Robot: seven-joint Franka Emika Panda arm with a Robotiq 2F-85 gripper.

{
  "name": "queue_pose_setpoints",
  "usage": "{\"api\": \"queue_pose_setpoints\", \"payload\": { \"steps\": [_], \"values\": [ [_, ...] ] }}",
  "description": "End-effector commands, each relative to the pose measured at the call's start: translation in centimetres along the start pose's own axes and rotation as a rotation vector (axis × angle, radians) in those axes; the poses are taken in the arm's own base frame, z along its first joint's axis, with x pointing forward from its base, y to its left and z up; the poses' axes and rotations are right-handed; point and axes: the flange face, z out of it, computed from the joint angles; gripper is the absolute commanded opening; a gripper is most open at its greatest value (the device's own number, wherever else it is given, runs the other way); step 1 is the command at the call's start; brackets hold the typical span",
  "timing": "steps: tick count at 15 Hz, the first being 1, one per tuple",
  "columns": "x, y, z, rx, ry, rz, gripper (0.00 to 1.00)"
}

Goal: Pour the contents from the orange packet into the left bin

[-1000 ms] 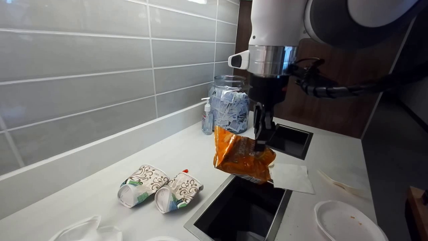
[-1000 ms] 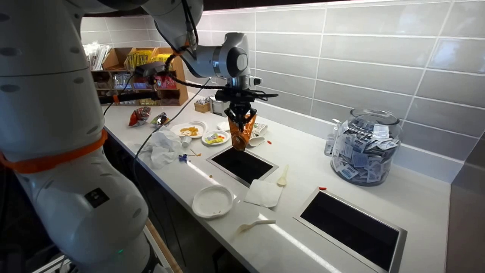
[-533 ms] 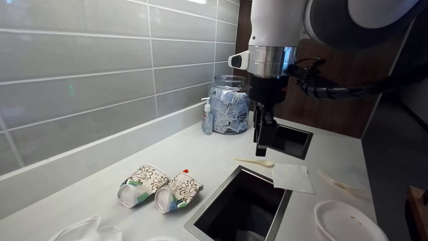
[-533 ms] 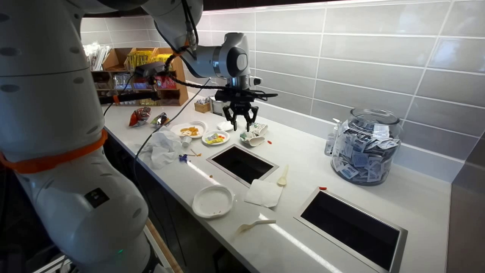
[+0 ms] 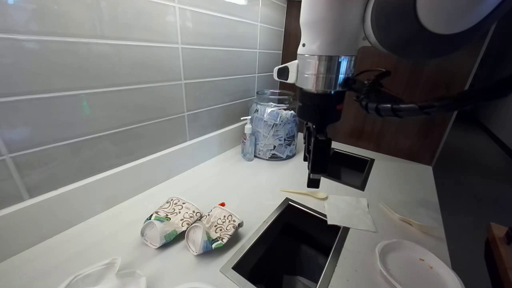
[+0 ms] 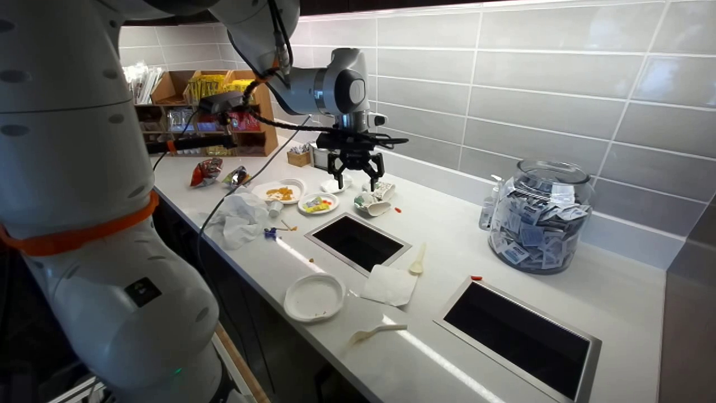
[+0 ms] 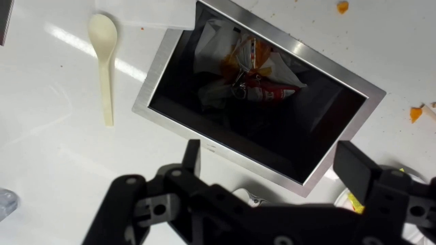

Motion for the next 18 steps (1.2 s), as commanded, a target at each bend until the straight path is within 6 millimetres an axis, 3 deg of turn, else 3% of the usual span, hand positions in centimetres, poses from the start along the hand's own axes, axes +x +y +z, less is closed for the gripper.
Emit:
{"api": "queue_pose_setpoints", "payload": {
  "steps": [1,10,18],
  "values": [
    [0.3,-0.2,0.0,-0.01,-0.036,0.048,1.0],
    [-0.4,-1.1,-1.8,0.029,-0.027,0.274,1.0],
    [-2.9,-2.1,-5.4,0.045,-0.054,0.331,1.0]
  ]
}}
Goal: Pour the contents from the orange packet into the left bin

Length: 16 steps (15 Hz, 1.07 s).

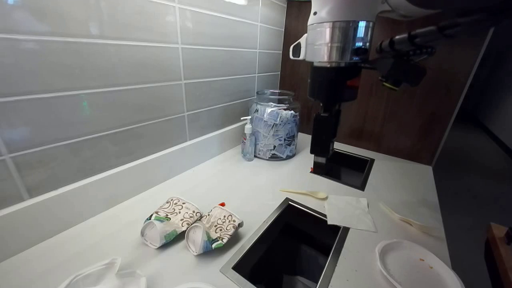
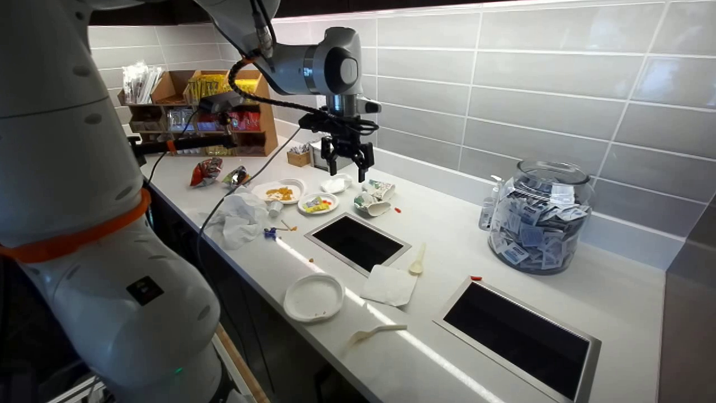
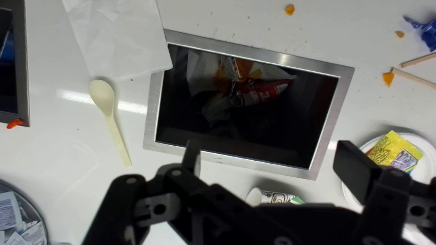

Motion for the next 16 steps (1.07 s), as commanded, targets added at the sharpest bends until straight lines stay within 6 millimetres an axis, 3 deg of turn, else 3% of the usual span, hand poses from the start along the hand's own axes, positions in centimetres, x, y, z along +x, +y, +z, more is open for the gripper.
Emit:
{"api": "queue_pose_setpoints", "payload": {
  "steps": [1,13,16],
  "values": [
    [-2.1,-0.4,-1.7,0.026,-0.023,0.032,1.0],
    [-5.5,-1.2,-3.7,0.058,-0.033,0.053,1.0],
    [-4.3,-1.0,-3.8,0.056,-0.017,0.036,1.0]
  ]
}}
